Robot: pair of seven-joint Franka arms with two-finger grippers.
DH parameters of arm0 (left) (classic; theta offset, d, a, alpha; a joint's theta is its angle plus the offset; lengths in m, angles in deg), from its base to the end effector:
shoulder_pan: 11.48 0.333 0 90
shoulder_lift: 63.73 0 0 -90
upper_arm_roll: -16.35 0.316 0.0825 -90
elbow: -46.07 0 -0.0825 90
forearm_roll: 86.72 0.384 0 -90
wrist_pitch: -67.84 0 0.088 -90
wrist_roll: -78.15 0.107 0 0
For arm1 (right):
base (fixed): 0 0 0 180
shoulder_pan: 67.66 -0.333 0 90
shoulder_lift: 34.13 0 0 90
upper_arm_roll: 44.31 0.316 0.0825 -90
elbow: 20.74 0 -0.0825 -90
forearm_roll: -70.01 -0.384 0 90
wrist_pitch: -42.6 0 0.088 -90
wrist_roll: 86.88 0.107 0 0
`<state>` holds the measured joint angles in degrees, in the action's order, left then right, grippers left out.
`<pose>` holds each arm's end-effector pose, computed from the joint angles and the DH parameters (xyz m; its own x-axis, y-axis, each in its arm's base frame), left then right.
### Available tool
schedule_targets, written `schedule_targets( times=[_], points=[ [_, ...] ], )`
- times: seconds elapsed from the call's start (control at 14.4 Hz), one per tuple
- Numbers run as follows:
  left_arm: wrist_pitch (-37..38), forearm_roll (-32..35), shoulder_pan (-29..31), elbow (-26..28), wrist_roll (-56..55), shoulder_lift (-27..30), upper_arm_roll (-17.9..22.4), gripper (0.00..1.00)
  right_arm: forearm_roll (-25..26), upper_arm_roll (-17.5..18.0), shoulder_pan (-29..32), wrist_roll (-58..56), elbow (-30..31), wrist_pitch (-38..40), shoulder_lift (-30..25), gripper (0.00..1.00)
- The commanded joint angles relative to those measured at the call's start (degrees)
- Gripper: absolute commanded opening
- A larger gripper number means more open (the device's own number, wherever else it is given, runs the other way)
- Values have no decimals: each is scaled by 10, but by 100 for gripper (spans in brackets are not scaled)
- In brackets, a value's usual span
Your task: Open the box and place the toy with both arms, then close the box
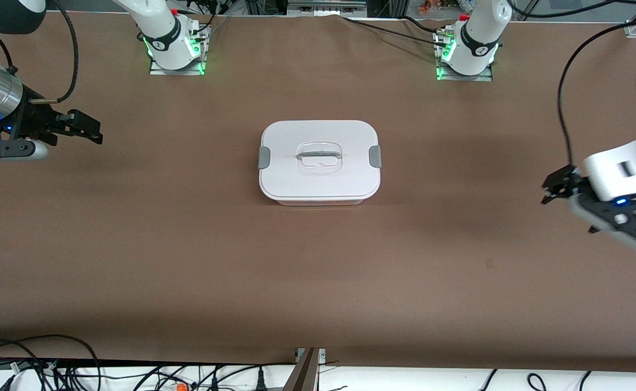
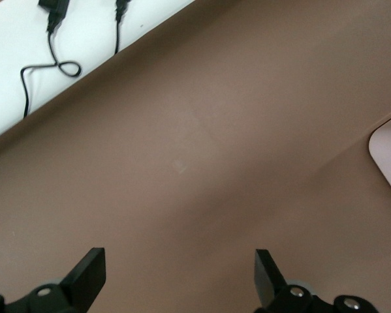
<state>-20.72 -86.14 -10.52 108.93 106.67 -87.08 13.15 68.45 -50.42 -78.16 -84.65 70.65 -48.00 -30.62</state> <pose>0.6707 -0.0163 0.5951 0.8612 -0.5064 0.0423 -0.5065 -0.8622 -0.0093 0.5690 0.0483 0.5797 0.9965 0.0369 -0.0754 0.0357 -0.9992 -0.0177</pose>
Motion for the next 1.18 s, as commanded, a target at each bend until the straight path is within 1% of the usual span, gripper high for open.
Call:
schedule_targets(
  times=[0.0,0.14,0.28,0.35,0.56,0.63,0.91,1.11],
  points=[
    [28,-22,40,59,-44,60,-8,100,-1,0,2,-3,-9,6,3,100],
    [62,-16,40,64,-90,80,-7,100,-1,0,1,-3,-9,5,3,100],
    [69,-16,40,110,-156,122,-6,100,-1,0,1,-3,-9,6,3,100],
    [73,-16,40,122,-182,131,-6,100,-1,0,1,-3,-9,5,3,100],
    [81,-10,48,125,-198,139,-6,100,-1,0,1,-3,-9,5,3,100],
    [80,11,46,125,-193,139,-7,100,-1,0,1,-3,-9,5,3,100],
    [76,18,48,135,-193,131,-7,100,-1,0,1,-3,-9,5,3,100],
    [75,11,51,138,-204,131,-7,100,-1,0,1,-3,-9,5,3,100]
  ],
)
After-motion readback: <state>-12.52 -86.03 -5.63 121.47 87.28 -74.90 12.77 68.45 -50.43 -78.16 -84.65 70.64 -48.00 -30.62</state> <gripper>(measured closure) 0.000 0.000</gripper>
